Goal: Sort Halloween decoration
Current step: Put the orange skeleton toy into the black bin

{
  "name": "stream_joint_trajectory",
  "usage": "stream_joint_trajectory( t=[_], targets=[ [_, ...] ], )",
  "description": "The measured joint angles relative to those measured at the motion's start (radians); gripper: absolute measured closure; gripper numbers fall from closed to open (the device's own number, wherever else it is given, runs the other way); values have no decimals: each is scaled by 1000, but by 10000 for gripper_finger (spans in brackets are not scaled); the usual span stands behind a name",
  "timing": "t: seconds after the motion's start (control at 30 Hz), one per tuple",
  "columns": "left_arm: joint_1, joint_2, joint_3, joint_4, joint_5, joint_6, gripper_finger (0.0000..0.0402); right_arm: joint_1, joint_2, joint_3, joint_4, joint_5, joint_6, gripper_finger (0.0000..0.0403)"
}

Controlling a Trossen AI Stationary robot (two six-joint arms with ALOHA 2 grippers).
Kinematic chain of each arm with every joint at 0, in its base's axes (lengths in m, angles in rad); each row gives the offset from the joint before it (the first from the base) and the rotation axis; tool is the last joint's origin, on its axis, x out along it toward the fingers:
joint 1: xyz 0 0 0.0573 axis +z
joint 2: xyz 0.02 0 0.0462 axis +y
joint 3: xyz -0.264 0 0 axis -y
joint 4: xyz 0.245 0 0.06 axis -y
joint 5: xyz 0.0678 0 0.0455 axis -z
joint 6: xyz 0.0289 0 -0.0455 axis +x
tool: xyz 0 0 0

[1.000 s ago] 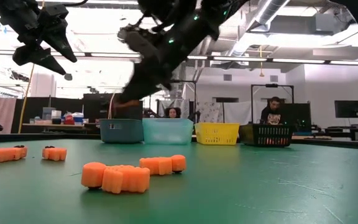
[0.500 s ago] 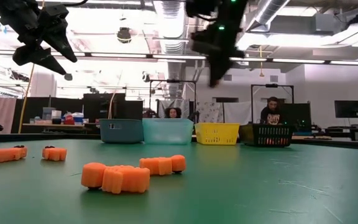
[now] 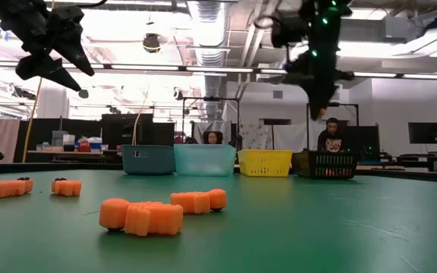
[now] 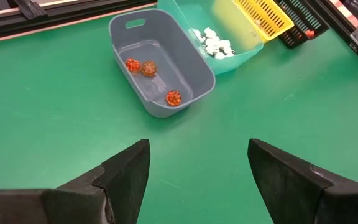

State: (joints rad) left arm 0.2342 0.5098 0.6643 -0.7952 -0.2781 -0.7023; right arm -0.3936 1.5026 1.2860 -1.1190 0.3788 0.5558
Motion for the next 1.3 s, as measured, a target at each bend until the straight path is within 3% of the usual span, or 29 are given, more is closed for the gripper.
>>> stream_joint_trajectory(
  t=[0.3, 0.6, 0.8, 1.03, 1.2, 1.3],
  targets=[
    [0, 0, 0, 0, 0, -9, 141, -62, -30, -182, 183, -41, 32, 380],
    [0, 0, 0, 0, 1, -9, 141, -111, -29, -199, 240, -65, 31, 259],
    [0, 0, 0, 0, 1, -8, 141, -102, -29, -199, 255, -106, -17, 213],
    [0, 0, 0, 0, -5, -8, 141, 34, -30, -199, 446, -313, -140, 215],
    [0, 0, 0, 0, -16, -8, 141, 228, -30, -199, 691, -473, -258, 221],
    [0, 0, 0, 0, -16, -9, 141, 356, -27, -199, 798, -482, -324, 222]
  ],
)
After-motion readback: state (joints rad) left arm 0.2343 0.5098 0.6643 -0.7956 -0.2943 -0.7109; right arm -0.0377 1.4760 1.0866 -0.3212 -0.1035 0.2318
